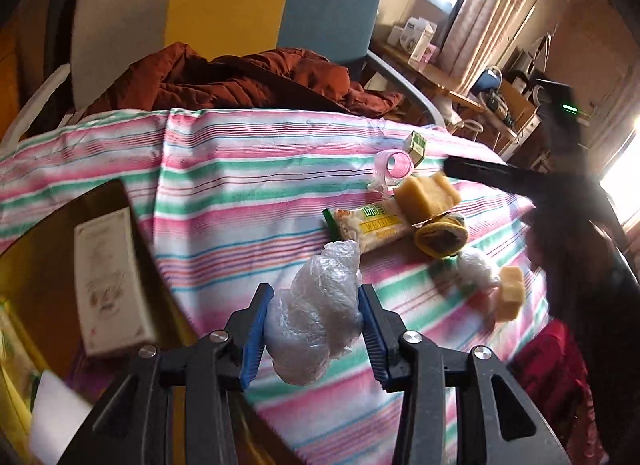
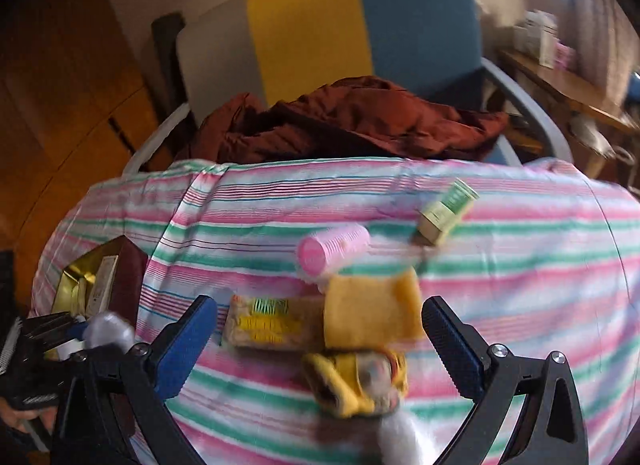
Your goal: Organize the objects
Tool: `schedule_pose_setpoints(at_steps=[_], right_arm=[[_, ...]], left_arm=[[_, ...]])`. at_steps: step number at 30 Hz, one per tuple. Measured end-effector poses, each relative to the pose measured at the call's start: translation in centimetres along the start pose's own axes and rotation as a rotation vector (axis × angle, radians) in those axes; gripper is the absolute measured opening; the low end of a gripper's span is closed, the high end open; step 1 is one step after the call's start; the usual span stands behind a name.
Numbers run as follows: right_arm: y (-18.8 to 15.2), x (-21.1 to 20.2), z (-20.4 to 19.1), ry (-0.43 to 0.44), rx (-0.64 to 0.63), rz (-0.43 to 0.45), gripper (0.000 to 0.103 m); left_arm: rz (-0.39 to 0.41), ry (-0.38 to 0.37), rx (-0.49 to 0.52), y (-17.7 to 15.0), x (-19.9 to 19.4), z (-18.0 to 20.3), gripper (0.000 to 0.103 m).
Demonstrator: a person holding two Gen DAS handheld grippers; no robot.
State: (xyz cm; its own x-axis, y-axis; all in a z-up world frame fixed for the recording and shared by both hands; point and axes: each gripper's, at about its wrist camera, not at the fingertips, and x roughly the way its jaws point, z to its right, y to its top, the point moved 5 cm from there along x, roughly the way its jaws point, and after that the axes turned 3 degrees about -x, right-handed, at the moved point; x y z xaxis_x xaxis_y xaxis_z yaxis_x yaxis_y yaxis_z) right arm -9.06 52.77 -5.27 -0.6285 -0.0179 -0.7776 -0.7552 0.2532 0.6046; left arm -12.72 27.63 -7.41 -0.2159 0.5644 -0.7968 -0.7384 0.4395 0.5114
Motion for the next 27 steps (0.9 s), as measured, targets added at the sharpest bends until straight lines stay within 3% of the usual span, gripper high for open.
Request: schedule_pose_setpoints(at_steps=[12,14,15,22,27], right_arm=[[3.5,9.6,1.3,0.014,-0.107,-0.206,0.099],[3.3,10.7,1.1,-0.007,-0.126,-0.244,0.066],[3.1,10.8,1.1,-0.016,-0.124,-0.252,0.062],[3.0,6.7,-1.3,-0.003,-0.117,-0.139,0.061],[3.6,2.6,-6.0,0.043,-0.154,-0.042,0.061]], left_arm=[[0.015,-0.027,-0.106,-0.9,-2.1,-2.6,0.043],[0.013,-0.029,-0.113,-1.1,-2.0,-2.7,0.043],[0.013,-0.031,-0.116,-1.2,-2.1,-2.7,0.043],[0.043,-0.032,-0.125,-2.2,-3.8,-2.7,0.043],[0.083,-0.020,-0.136,-3.4,-6.3,-3.1,0.043]])
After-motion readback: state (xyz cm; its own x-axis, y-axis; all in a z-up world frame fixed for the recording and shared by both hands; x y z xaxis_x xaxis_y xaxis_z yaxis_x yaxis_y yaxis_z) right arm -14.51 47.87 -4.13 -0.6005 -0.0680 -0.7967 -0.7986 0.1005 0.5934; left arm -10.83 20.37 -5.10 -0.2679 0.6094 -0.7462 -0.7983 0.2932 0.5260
